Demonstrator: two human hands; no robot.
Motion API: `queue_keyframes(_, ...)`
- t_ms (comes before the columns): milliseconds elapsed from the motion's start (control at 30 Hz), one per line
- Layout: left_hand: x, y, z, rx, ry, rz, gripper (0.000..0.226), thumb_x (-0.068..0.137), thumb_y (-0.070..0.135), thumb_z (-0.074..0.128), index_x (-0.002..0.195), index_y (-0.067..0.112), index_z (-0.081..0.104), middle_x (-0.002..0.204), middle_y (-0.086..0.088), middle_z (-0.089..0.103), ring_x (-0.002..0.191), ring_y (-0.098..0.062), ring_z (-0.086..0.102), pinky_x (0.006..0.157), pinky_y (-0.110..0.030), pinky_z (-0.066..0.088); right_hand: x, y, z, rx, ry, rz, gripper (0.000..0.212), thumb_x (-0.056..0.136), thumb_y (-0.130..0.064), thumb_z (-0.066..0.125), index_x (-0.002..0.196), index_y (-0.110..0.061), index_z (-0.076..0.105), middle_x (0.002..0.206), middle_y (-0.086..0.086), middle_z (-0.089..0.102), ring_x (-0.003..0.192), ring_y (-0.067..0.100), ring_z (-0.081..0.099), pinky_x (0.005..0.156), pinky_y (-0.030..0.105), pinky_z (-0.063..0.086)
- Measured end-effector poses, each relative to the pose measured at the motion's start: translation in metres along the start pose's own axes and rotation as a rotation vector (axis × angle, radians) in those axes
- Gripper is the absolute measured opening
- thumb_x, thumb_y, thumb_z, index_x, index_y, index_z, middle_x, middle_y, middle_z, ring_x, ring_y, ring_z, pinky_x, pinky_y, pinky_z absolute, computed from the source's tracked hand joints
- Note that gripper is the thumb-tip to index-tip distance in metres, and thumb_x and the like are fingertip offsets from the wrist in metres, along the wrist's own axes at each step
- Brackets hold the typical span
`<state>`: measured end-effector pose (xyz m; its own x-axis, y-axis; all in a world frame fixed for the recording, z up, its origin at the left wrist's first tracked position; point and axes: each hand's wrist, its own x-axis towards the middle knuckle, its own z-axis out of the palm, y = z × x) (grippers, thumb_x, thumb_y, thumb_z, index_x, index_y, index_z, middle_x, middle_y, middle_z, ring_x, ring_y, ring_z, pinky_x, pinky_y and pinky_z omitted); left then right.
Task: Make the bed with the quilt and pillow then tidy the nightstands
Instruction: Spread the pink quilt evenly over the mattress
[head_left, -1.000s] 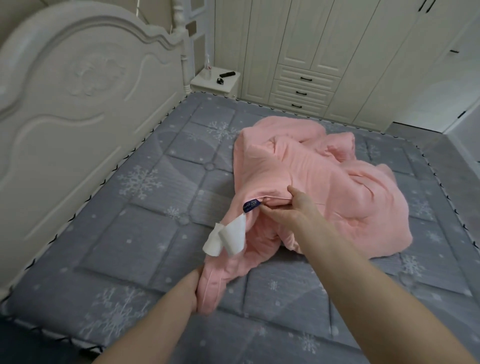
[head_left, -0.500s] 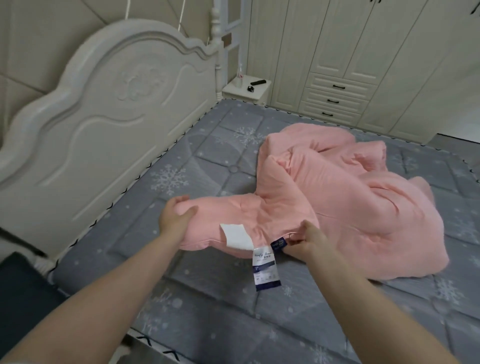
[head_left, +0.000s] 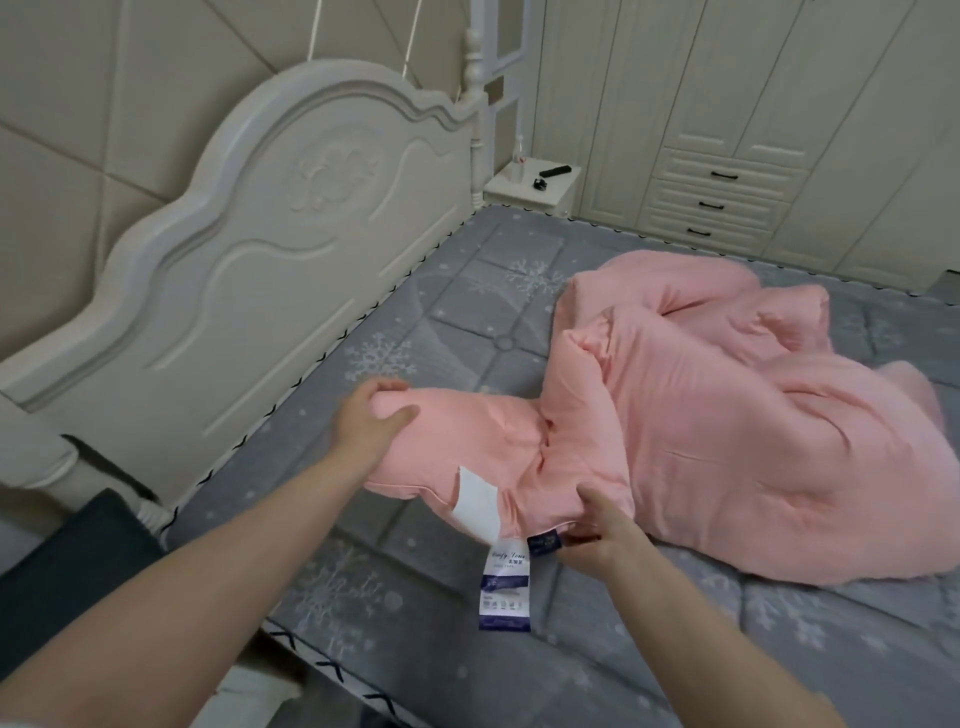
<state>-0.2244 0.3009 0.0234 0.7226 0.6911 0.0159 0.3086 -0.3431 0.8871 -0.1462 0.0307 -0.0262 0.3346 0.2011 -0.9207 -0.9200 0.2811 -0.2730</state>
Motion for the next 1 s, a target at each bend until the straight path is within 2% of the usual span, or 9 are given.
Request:
queue_keyframes(167,0.022,-0.019,-0.014,-0.01,-0.05,0.003,0.028,0.075,0.017,0.079,0.098,0.025,0.066,0.103,0.007,0.066,0.095,-0.014,0.06,0.083,-0.025,0.041,0.001,0.014,0.012,0.079,0.058,-0.102,0.024,0.081,-0.025,0.068,0.094,-0.01,0.055,0.078,0.008,0.054,0.068,0.026,0.056,0.049,0.041,0.056)
queue_keyframes(267,0.045,-0.034,-0.04,0.009,-0.112,0.009,0.026,0.074,0.018,0.08,0.095,0.028,0.067,0.098,0.009,0.066,0.093,-0.014,0.06,0.081,-0.025,0.041,0.0,0.04,0.042,0.178,0.041,-0.114,0.015,0.084,-0.021,0.059,0.087,-0.007,0.058,0.081,0.012,0.06,0.073,0.027,0.059,0.064,0.04,0.055)
queue_keyframes(367,0.068,-0.045,-0.072,0.037,-0.177,0.069,0.025,0.075,0.017,0.079,0.09,0.031,0.065,0.098,0.009,0.065,0.094,-0.014,0.06,0.081,-0.024,0.039,-0.001,0.076,0.077,0.204,0.071,-0.098,0.035,0.08,-0.024,0.06,0.108,-0.002,0.059,0.108,0.021,0.065,0.096,0.036,0.064,0.081,0.052,0.052)
queue_keyframes(433,0.085,-0.051,-0.097,0.075,-0.219,0.108,0.026,0.076,0.015,0.078,0.097,0.026,0.067,0.101,0.008,0.065,0.094,-0.013,0.058,0.082,-0.023,0.038,0.002,0.101,0.101,0.244,0.098,-0.09,0.049,0.078,-0.025,0.062,0.12,-0.001,0.054,0.119,0.024,0.061,0.104,0.041,0.062,0.082,0.059,0.051)
queue_keyframes(600,0.112,-0.068,-0.147,0.151,-0.237,0.15,0.028,0.075,0.019,0.079,0.101,0.027,0.069,0.104,0.01,0.066,0.096,-0.011,0.059,0.085,-0.023,0.04,0.004,0.148,0.142,0.262,0.123,-0.114,0.044,0.087,-0.027,0.058,0.121,-0.001,0.045,0.104,0.024,0.055,0.111,0.041,0.055,0.101,0.06,0.042)
queue_keyframes(733,0.121,-0.08,-0.167,0.184,-0.268,0.178,0.028,0.076,0.014,0.078,0.102,0.022,0.069,0.107,0.011,0.064,0.098,-0.009,0.056,0.086,-0.02,0.036,0.007,0.162,0.154,0.223,0.146,-0.106,0.056,0.075,-0.028,0.062,0.123,-0.001,0.05,0.124,0.024,0.056,0.113,0.046,0.057,0.097,0.063,0.043)
queue_keyframes(833,0.12,-0.086,-0.171,0.218,-0.283,0.178,0.028,0.076,0.016,0.078,0.1,0.026,0.069,0.107,0.01,0.066,0.099,-0.01,0.058,0.085,-0.021,0.037,0.001,0.16,0.152,0.24,0.168,-0.094,0.046,0.078,-0.028,0.063,0.113,-0.001,0.051,0.124,0.021,0.057,0.113,0.041,0.059,0.099,0.058,0.045)
queue_keyframes(933,0.116,-0.09,-0.168,0.22,-0.267,0.148,0.027,0.075,0.018,0.079,0.096,0.031,0.069,0.109,0.009,0.067,0.1,-0.012,0.059,0.086,-0.022,0.038,0.002,0.154,0.149,0.245,0.174,-0.111,0.058,0.08,-0.037,0.068,0.124,-0.003,0.05,0.116,0.021,0.059,0.112,0.041,0.059,0.098,0.056,0.046)
queue_keyframes(1000,0.114,-0.088,-0.164,0.187,-0.234,0.104,0.026,0.074,0.019,0.079,0.095,0.031,0.069,0.107,0.009,0.067,0.098,-0.012,0.059,0.084,-0.024,0.038,0.008,0.153,0.15,0.26,0.135,-0.114,0.058,0.083,-0.046,0.067,0.119,-0.004,0.052,0.105,0.023,0.061,0.111,0.041,0.06,0.095,0.055,0.048)
